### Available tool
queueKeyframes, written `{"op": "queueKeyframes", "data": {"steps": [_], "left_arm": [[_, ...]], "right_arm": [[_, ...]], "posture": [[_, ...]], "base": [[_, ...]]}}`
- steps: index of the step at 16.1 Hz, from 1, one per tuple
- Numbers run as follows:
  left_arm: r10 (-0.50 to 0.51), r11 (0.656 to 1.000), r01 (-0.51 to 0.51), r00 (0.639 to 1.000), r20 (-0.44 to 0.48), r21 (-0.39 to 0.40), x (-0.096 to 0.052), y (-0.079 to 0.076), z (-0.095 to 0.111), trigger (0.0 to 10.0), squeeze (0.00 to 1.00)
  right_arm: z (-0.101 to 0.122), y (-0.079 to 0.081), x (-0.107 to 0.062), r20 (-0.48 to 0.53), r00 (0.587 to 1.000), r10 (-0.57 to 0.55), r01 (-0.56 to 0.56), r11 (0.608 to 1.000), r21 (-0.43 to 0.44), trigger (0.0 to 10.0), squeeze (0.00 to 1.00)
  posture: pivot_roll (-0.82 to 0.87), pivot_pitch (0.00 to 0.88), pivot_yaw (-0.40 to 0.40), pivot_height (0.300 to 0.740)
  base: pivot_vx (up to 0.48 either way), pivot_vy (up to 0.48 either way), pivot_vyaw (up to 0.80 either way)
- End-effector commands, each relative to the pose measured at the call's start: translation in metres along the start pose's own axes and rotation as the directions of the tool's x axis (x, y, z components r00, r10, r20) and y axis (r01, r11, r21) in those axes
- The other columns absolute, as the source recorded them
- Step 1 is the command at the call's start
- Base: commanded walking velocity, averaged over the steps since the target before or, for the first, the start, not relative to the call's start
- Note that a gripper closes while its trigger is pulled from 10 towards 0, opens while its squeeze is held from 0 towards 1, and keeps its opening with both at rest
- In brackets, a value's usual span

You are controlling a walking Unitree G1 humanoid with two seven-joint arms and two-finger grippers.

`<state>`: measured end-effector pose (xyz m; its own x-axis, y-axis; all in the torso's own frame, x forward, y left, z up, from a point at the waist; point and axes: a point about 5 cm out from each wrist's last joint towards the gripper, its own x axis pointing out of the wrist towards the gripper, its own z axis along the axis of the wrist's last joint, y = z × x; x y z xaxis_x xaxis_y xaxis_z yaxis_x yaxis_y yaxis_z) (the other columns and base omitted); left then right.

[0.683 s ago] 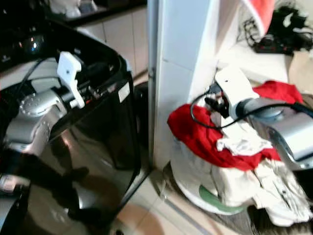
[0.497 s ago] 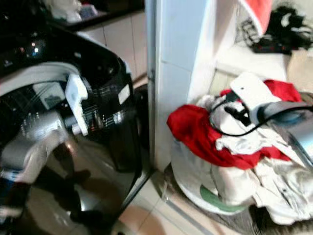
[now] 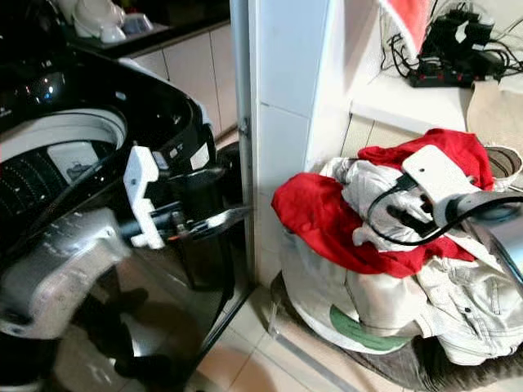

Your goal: Clothes washing

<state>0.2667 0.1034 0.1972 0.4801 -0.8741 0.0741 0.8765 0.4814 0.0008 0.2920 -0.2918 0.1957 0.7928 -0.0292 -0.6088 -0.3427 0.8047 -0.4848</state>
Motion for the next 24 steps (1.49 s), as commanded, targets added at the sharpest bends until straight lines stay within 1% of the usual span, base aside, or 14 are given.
{"op": "queueKeyframes", "data": {"steps": [1,3,4,5,6,8,9,13,15,17,19,22,23,24], "left_arm": [[0.043,0.999,-0.043,0.999,0.0,0.014,0.0,0.0,-0.001,10.0,0.0],[0.092,0.995,-0.093,0.996,0.012,0.042,0.002,-0.001,-0.007,10.0,0.0],[0.111,0.993,-0.111,0.994,0.012,0.045,0.002,-0.001,-0.012,10.0,0.0],[0.113,0.992,-0.111,0.993,-0.03,0.054,0.001,-0.006,-0.024,10.0,0.0],[0.098,0.994,-0.095,0.993,-0.066,0.047,-0.002,-0.012,-0.037,10.0,0.0],[0.104,0.992,-0.095,0.988,-0.115,0.084,-0.005,-0.014,-0.047,10.0,0.0],[0.099,0.993,-0.089,0.988,-0.122,0.079,-0.005,-0.015,-0.049,10.0,0.0],[0.088,0.994,-0.081,0.991,-0.098,0.071,-0.004,-0.018,-0.049,10.0,0.0],[0.082,0.995,-0.078,0.995,-0.06,0.058,-0.002,-0.018,-0.045,10.0,0.0],[0.076,0.994,-0.073,0.996,-0.036,0.077,-0.001,-0.019,-0.043,10.0,0.0],[0.053,0.996,-0.05,0.998,-0.045,0.068,-0.002,-0.022,-0.046,10.0,0.0],[0.009,0.999,-0.007,1.0,-0.027,0.048,-0.002,-0.028,-0.046,10.0,0.0],[0.001,0.999,0.0,1.0,-0.028,0.049,-0.002,-0.029,-0.046,10.0,0.0],[-0.003,0.998,0.006,0.999,-0.045,0.069,-0.003,-0.029,-0.052,10.0,0.0]], "right_arm": [[-0.004,-0.001,0.006,0.029,1.0,-0.007,0.007,1.0,0.018,10.0,0.0],[-0.006,-0.003,0.014,0.064,0.998,-0.027,0.025,0.999,0.033,10.0,0.0],[-0.009,-0.003,0.018,0.063,0.997,-0.033,0.031,0.999,0.038,10.0,0.0],[-0.017,-0.003,0.021,0.019,0.999,-0.032,0.031,0.999,0.009,10.0,0.0],[-0.024,-0.002,0.022,-0.027,1.0,-0.003,0.003,1.0,-0.017,10.0,0.0],[-0.028,-0.002,0.024,-0.046,0.999,0.012,-0.013,0.999,-0.032,0.0,0.0],[-0.028,-0.002,0.024,-0.045,0.999,0.025,-0.026,0.999,-0.031,0.0,0.0],[-0.029,-0.001,0.026,-0.052,0.998,0.047,-0.049,0.998,-0.042,0.0,0.0],[-0.029,-0.002,0.026,-0.05,0.997,0.052,-0.054,0.998,-0.041,0.0,0.0],[-0.029,-0.002,0.026,-0.053,0.997,0.059,-0.061,0.997,-0.044,0.0,0.0],[-0.029,-0.002,0.025,-0.052,0.997,0.062,-0.064,0.997,-0.043,0.0,0.0],[-0.027,-0.004,0.024,-0.045,0.997,0.062,-0.064,0.997,-0.047,0.0,0.0],[-0.026,-0.005,0.024,-0.045,0.997,0.063,-0.065,0.997,-0.047,0.0,0.0],[-0.025,-0.005,0.023,-0.044,0.997,0.066,-0.068,0.996,-0.05,0.0,0.0]], "posture": [[-0.1,0.0,0.05,0.74],[-0.09,0.0,0.044,0.74],[-0.09,0.0,0.044,0.74],[-0.09,0.0,0.039,0.74],[-0.08,0.0,0.034,0.74],[-0.08,0.0,0.029,0.74],[-0.08,0.0,0.029,0.74],[-0.08,0.0,0.025,0.74],[-0.08,0.0,0.026,0.74],[-0.08,0.0,0.026,0.74],[-0.08,0.0,0.026,0.74],[-0.08,0.0,0.024,0.74],[-0.08,0.0,0.024,0.74],[-0.08,0.0,0.02,0.74]], "base": [[0.0,0.0,0.0],[0.0,0.0,0.0],[0.0,0.0,0.0],[0.0,0.0,0.0],[0.0,0.0,0.0],[0.0,0.0,0.0],[0.0,0.0,0.0],[0.0,0.0,0.0],[0.0,0.0,0.0],[0.0,0.0,0.0],[0.0,0.0,0.0],[0.0,0.0,0.0],[0.0,0.0,0.0],[0.0,0.0,0.0]]}}
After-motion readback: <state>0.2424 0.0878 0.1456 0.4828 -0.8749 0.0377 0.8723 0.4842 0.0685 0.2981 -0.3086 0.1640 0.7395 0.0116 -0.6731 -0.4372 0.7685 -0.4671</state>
